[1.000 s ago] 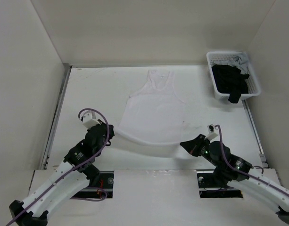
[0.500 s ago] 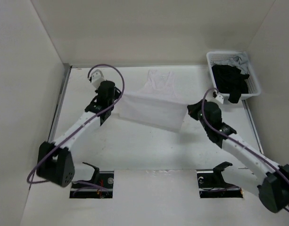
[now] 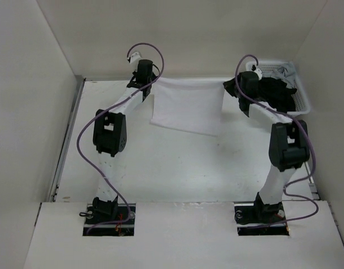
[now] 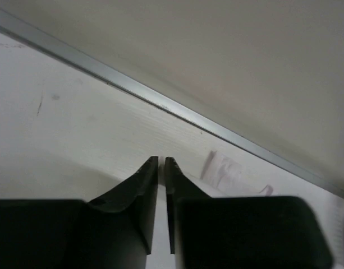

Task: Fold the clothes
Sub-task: Fold the tank top

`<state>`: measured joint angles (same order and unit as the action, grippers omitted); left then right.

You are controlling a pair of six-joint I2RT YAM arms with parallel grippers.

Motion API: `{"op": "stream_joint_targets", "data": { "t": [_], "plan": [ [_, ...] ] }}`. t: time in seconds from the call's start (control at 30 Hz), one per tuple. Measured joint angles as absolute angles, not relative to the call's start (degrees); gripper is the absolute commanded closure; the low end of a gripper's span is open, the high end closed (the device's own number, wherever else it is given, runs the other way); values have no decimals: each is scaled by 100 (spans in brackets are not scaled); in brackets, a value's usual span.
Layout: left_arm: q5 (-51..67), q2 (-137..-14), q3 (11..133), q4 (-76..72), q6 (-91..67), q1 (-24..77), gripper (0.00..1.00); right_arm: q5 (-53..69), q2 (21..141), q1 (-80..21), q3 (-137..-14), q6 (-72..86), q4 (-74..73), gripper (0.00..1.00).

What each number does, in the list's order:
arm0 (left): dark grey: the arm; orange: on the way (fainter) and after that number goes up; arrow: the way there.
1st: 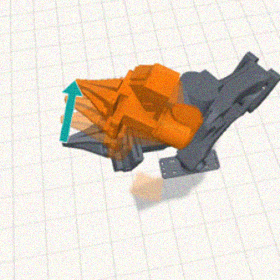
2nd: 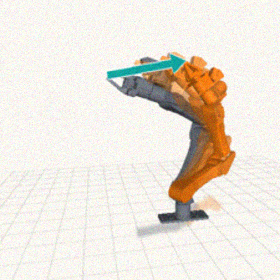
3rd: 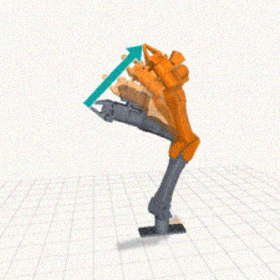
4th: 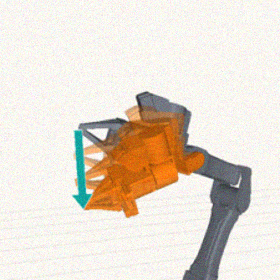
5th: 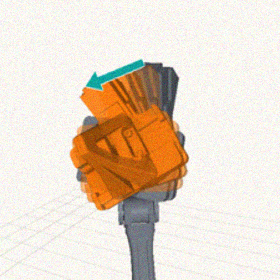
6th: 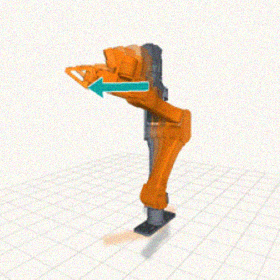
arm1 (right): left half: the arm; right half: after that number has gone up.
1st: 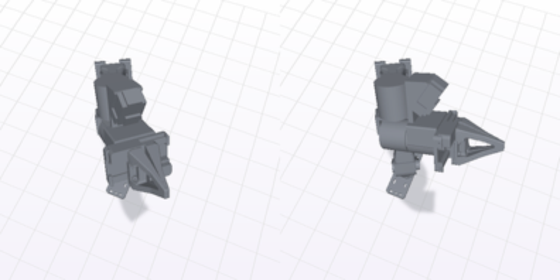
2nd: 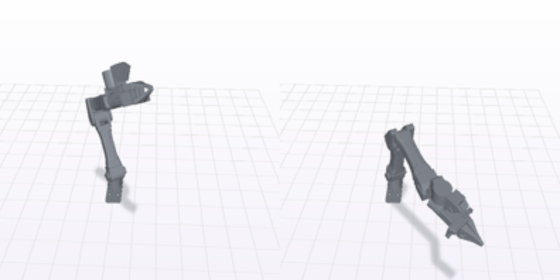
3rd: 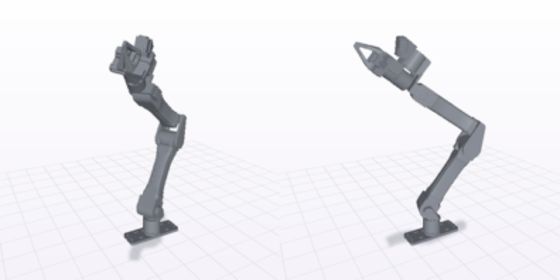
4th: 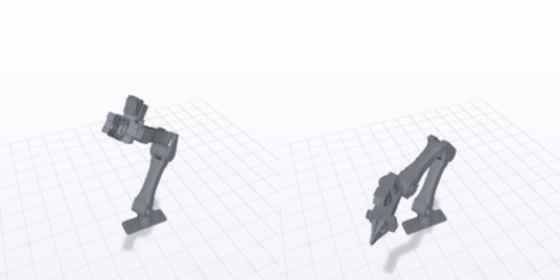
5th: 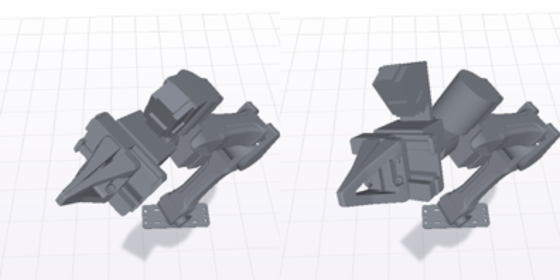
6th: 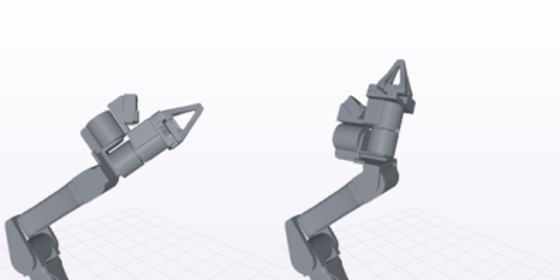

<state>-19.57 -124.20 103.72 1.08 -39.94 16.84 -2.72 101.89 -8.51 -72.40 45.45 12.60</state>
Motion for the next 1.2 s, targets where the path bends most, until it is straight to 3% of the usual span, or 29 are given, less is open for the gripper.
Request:
{"op": "stream_joint_targets", "data": {
  "t": [0.1,0.13,0.23,0.33,0.4,0.47,0.53,0.63,0.73,0.9,1.2],
  "plan": [
    [-1798,-13168,11212,252,-3933,1629,68,-165,11201,-744,-8136,4661,1234,62],
    [-1745,-13270,11264,270,-3929,1612,66,-150,11480,-716,-8337,4685,1208,56],
    [-1708,-13216,10895,375,-3924,1555,65,-143,11804,-703,-8409,4746,963,50],
    [-1758,-12481,9443,158,-3942,1540,65,-196,11646,-725,-8047,4786,928,56],
    [-1806,-11773,8243,49,-3990,1546,62,-283,11225,-790,-7430,4803,1017,72],
    [-1780,-11104,7188,-141,-4080,1584,60,-379,10630,-917,-6667,4825,1173,94],
    [-1610,-10650,6440,-364,-4217,1616,59,-440,9998,-1120,-5907,4851,1413,98],
    [-1160,-10372,5642,-860,-4519,1614,56,-478,9341,-1411,-5089,4884,1793,96],
    [-762,-10346,5092,-1503,-4823,1531,53,-475,8932,-1597,-4421,4890,2082,88],
    [-248,-10331,4812,-2169,-5207,1455,54,-510,8342,-1660,-3476,4910,2233,70],
    [91,-10366,4617,-2724,-5474,1476,59,-552,8315,-1551,-2738,5017,2523,58]
  ]
}}
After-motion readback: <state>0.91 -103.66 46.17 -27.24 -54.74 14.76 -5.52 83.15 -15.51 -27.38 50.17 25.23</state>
